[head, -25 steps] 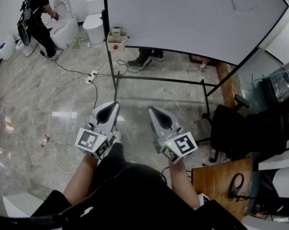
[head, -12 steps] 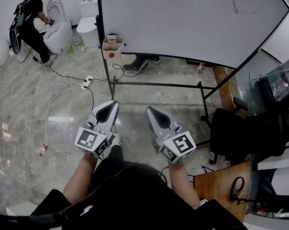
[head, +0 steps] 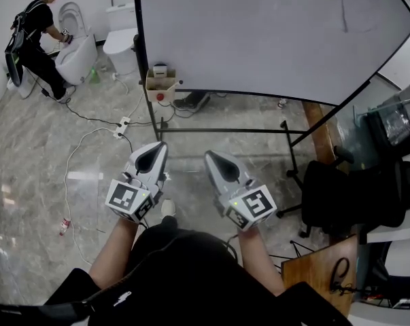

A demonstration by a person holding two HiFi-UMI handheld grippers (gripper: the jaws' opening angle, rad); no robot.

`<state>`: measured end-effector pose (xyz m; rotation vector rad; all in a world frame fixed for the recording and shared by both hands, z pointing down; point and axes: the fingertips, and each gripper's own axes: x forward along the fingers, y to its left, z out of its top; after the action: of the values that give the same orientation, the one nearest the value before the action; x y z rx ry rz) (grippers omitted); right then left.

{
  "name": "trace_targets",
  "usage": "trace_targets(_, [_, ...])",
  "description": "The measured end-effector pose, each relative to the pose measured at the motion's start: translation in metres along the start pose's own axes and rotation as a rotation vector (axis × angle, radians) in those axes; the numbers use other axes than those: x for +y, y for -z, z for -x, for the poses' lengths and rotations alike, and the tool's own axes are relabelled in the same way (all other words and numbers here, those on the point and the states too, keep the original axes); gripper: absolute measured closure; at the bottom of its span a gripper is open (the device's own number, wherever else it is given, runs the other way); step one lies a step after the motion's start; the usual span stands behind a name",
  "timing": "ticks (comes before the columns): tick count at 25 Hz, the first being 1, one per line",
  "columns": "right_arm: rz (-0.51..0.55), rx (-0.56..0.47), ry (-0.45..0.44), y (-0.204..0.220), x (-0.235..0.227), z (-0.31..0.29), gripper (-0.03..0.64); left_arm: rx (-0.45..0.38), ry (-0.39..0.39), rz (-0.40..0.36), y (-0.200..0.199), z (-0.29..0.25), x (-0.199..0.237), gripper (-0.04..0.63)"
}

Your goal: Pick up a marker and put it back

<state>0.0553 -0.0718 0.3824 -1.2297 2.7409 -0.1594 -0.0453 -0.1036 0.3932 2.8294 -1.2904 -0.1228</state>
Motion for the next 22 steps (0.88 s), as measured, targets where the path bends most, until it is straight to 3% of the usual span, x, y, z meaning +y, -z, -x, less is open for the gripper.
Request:
trace_targets(11, [-0.001,0.004,0.012,-0.006,-0.024,-0.085,0.607,0.006,0.013,0.012,-0.008,-0.037,0.078,0.592])
trace_targets(22, [-0.001,0.005,0.049,0.0,-0.045,-0.14,0.607,0.006,0.054,0.016,-0.005,-0.069,0.129,0.592])
